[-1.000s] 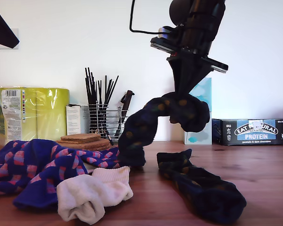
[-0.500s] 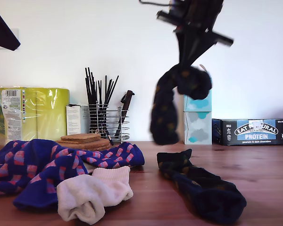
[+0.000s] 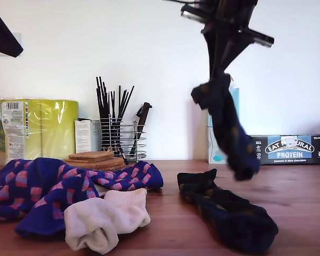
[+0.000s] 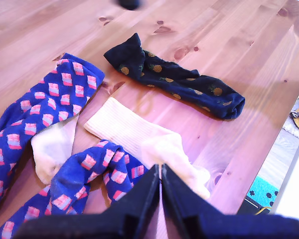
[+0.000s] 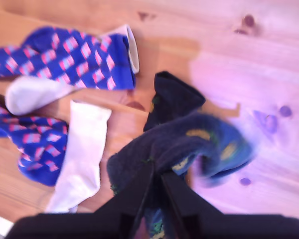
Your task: Pair up the socks based on colour and pattern, by placing each sock on top of its pair
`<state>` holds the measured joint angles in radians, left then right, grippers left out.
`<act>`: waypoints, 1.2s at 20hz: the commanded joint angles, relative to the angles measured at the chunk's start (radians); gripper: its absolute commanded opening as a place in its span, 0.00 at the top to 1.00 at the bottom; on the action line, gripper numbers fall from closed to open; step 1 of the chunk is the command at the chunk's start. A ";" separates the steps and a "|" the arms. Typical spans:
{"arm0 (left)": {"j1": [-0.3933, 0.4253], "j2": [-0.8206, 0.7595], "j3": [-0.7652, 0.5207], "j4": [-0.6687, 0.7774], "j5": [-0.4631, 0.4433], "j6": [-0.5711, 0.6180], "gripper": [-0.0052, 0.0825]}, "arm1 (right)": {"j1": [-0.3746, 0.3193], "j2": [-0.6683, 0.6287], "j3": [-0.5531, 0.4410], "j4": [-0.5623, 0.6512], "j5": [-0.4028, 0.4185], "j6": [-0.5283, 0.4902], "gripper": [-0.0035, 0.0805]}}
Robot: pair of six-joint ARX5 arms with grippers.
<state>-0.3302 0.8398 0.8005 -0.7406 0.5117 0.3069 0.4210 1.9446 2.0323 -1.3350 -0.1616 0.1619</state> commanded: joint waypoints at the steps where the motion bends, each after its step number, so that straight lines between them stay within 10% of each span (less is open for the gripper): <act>1: 0.003 -0.002 0.000 0.001 0.004 0.007 0.96 | 0.021 0.011 -0.074 0.040 0.023 0.008 0.97; 24: 0.003 -0.002 0.000 -0.002 0.004 0.007 0.96 | 0.103 0.054 -0.013 0.106 0.034 -0.002 0.97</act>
<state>-0.3302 0.8398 0.8005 -0.7414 0.5140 0.3069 0.5106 1.9610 2.0666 -1.2175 -0.1242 0.1596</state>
